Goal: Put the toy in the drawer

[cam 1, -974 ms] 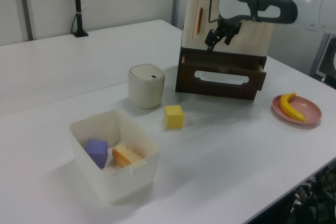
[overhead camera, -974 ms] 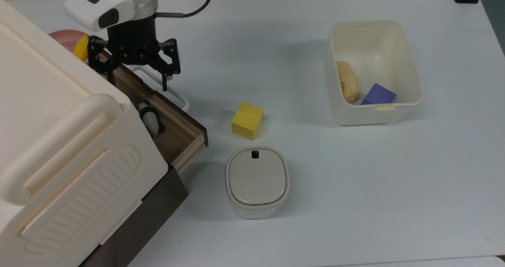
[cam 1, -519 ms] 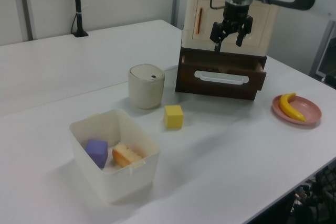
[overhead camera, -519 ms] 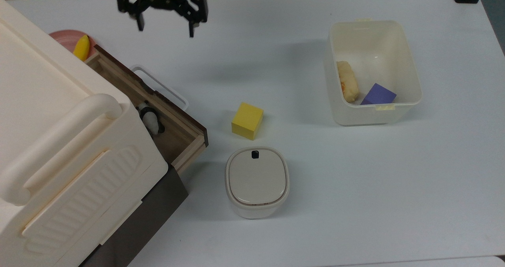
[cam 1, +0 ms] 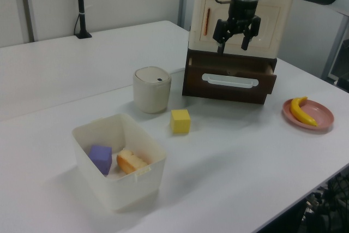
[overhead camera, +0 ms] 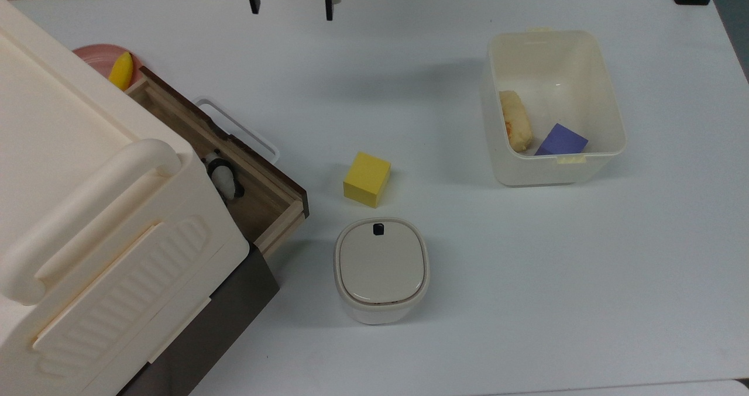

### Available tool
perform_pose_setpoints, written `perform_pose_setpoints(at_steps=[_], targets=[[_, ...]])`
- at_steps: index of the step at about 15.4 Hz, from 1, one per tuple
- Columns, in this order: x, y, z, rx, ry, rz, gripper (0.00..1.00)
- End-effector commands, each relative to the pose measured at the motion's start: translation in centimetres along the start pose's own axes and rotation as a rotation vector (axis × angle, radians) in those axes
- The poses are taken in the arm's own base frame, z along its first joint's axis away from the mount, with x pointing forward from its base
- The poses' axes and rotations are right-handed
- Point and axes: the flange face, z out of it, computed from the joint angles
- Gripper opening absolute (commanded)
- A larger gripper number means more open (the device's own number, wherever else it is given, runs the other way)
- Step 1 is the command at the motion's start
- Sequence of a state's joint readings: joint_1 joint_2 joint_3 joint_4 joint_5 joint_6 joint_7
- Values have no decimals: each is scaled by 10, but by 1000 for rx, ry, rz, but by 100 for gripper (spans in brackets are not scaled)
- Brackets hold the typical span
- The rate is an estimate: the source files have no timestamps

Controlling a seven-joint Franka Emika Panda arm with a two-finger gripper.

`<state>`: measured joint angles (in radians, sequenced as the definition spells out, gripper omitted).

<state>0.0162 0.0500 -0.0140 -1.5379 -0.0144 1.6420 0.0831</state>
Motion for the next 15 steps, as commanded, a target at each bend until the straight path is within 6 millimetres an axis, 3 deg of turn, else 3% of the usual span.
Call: perform_pose_setpoints(at_steps=[1, 5, 15], targets=[[-11, -4, -8, 58, 27, 8, 100], [-12, -11, -6, 75, 19, -1, 100], [-10, -3, -5, 74, 20, 11, 100]])
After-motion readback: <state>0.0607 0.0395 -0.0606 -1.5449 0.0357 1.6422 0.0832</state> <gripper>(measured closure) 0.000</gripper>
